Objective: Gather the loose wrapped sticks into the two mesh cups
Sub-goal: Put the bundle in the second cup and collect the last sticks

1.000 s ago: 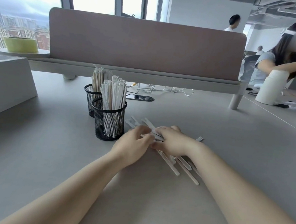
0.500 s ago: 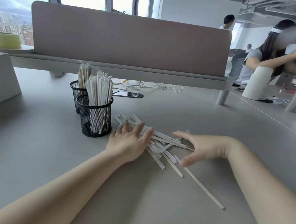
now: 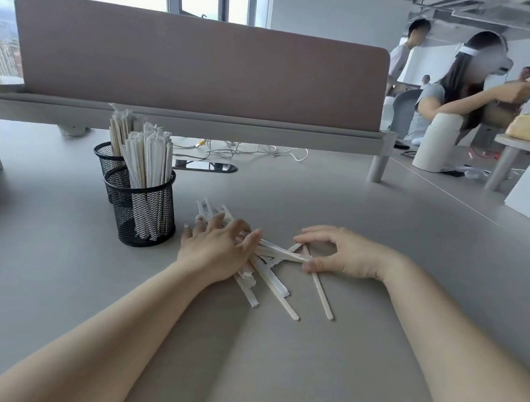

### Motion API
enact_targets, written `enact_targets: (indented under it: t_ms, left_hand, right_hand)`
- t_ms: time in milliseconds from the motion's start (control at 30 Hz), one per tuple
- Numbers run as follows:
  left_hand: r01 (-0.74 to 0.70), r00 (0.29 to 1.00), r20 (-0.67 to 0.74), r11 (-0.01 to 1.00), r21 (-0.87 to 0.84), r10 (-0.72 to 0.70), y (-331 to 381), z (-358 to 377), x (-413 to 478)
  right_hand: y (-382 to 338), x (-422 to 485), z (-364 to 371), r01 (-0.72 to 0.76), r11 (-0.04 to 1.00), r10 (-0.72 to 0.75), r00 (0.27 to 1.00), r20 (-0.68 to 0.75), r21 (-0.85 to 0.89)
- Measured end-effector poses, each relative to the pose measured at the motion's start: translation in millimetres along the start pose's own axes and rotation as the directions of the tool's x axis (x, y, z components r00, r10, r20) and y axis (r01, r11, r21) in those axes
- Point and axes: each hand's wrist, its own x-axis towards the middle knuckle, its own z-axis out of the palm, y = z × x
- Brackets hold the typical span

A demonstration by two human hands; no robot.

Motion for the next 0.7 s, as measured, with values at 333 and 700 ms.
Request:
enact_targets:
  t_ms: [333, 700]
  left_hand:
    - [-0.104, 0.994, -0.024, 0.991, -0.080, 0.102, -2.4, -2.8, -5.0]
    - [-0.018, 0.999, -0.045, 0.936, -0.351, 0.002, -4.4, -20.9, -4.2]
  right_hand:
    - [-28.6, 33.3, 37.4, -0.039, 0.999, 0.035, 0.991, -0.133, -0.028]
    - [-61.0, 52.1, 38.4, -0.117, 0.952, 0.224, 0.895, -0.386, 0.282]
